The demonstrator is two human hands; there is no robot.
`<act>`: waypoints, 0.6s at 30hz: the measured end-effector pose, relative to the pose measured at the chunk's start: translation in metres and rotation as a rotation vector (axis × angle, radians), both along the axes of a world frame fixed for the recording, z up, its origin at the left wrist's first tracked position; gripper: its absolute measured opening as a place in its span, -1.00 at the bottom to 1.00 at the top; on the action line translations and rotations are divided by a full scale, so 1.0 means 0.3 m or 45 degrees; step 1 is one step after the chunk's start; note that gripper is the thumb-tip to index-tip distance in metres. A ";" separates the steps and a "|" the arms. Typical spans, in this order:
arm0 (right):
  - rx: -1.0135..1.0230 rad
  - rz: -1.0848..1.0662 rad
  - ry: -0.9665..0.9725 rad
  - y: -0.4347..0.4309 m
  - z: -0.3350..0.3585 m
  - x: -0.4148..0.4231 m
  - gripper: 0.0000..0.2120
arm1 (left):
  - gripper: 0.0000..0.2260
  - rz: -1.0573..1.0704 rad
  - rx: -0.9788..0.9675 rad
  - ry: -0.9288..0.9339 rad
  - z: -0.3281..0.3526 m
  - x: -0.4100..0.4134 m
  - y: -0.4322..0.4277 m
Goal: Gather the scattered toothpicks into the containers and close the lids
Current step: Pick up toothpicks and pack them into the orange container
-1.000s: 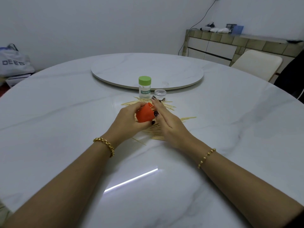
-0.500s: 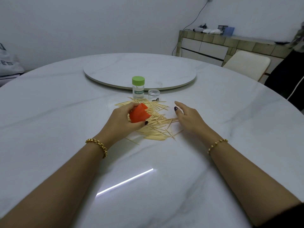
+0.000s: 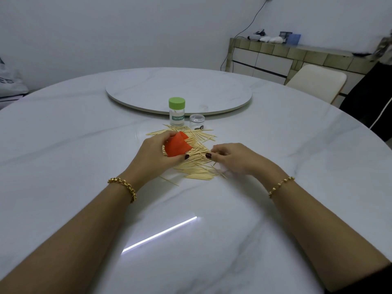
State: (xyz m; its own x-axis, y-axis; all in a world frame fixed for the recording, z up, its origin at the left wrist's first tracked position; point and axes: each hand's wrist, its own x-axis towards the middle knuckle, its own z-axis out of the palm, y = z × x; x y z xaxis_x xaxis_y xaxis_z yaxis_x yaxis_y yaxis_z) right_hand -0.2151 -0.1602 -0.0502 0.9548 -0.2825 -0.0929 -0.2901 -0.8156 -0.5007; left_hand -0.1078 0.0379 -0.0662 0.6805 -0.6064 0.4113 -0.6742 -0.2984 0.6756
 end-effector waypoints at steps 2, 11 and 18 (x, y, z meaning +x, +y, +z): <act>-0.045 -0.006 0.055 -0.013 0.034 -0.019 -0.56 | -0.51 -0.001 0.002 0.005 -0.001 0.000 0.000; -0.306 -0.004 -0.032 0.015 0.014 -0.024 -0.44 | -0.53 0.003 0.008 0.008 0.003 -0.005 0.005; -0.339 -0.084 -0.416 0.017 -0.070 0.016 -0.82 | -0.51 0.011 0.017 0.014 0.006 -0.006 0.004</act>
